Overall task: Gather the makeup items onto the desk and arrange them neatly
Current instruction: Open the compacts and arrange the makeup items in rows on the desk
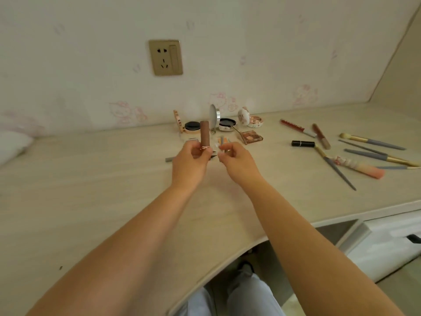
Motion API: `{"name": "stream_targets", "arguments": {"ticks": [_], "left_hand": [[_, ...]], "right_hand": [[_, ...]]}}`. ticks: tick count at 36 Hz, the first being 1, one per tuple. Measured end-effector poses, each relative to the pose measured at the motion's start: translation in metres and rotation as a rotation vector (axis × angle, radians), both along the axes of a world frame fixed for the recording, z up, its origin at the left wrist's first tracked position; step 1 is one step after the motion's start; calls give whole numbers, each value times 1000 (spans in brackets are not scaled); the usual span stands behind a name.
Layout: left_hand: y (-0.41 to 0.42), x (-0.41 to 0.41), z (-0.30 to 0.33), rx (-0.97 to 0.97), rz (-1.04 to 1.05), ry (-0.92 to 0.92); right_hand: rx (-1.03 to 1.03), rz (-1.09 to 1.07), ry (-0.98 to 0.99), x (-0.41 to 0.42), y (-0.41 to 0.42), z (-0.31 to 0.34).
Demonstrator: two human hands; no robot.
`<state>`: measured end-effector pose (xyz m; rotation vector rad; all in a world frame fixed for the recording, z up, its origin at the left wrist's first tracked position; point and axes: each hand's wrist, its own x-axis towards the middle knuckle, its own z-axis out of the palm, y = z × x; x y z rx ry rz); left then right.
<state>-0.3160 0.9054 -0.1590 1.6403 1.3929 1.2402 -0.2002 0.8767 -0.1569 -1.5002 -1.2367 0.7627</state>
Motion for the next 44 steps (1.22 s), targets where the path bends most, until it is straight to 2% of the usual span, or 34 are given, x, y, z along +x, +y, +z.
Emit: {"name": "stream_targets", "arguments": {"ticks": [3,6,16,28,44], "left_hand": [[-3,-21,-12,122,-37,195],[-7,-29,-26,152,-93,301],[-10,-30,-27,238,-129,261],[-18,-23,-25,219,-128,274],[-16,-25,-24,77,-181,168]], "right_hand": [[-21,-7,131,-12,2,-2],[38,-19,89,-22,0,-13],[117,18,126,-17,-1,-23],[125,1,196,-15,2,-30],[108,-18,205,-18,2,-29]]}}
